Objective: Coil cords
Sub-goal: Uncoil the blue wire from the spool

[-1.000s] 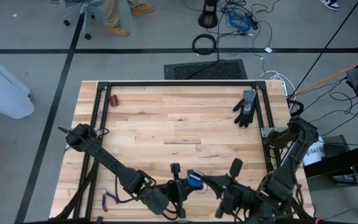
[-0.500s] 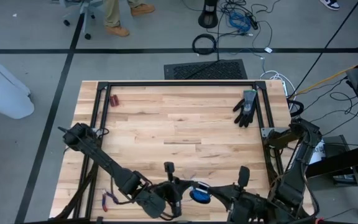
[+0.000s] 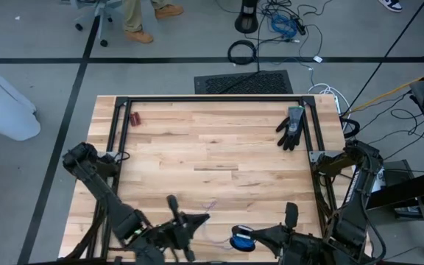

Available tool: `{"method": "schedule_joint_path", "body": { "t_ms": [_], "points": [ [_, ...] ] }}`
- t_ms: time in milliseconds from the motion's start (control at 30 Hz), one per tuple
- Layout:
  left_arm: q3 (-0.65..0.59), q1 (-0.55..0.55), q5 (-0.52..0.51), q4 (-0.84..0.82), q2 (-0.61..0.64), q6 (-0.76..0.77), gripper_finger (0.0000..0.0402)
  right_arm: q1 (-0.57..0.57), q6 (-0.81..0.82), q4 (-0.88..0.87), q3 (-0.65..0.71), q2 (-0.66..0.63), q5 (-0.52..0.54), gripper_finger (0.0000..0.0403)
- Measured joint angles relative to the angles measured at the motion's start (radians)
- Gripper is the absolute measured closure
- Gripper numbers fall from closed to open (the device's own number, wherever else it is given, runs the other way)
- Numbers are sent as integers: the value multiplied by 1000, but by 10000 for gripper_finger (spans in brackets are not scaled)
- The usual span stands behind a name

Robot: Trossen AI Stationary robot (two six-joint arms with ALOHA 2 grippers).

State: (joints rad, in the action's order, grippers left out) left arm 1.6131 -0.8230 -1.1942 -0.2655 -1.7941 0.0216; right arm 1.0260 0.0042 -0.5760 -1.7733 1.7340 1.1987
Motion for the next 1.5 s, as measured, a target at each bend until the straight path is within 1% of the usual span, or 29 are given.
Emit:
{"method": "schedule_joint_path", "body": {
  "t_ms": [100, 200, 333, 467, 633, 733, 933, 1000, 1133, 1233, 1400, 1500],
  "points": [
    [0, -37, -92, -12, 8, -2, 400, 0, 29, -15, 0, 0, -45, 403],
    [0, -66, -152, -14, 19, -2, 400, 0, 65, -37, 0, 0, -81, 403],
    [0, -92, -161, 7, 30, -2, 400, -1, 117, -76, 0, 0, -79, 403],
    [0, -103, -158, 72, 30, -22, 400, -15, 169, -128, 0, 0, -75, 403],
    [0, -103, -89, 142, 31, -61, 400, -43, 221, -182, 0, 1, -58, 403],
    [0, -97, -55, 173, 31, -63, 400, -60, 243, -209, 0, 5, -41, 403],
    [0, -82, 12, 212, 31, -62, 400, -88, 276, -253, 0, 23, -42, 403],
    [0, -76, 55, 238, 30, -62, 400, -98, 276, -254, 0, 29, -41, 403],
    [0, -60, 172, 325, 30, -68, 400, -122, 276, -254, 0, 36, -20, 403],
    [0, -50, 219, 364, 29, -87, 400, -137, 275, -257, 0, 42, -20, 403],
    [0, -32, 251, 393, 3, -87, 400, -147, 283, -273, 0, 49, 2, 403],
    [0, -11, 325, 438, -13, -89, 400, -149, 297, -272, 0, 49, 43, 403]
  ]
}}
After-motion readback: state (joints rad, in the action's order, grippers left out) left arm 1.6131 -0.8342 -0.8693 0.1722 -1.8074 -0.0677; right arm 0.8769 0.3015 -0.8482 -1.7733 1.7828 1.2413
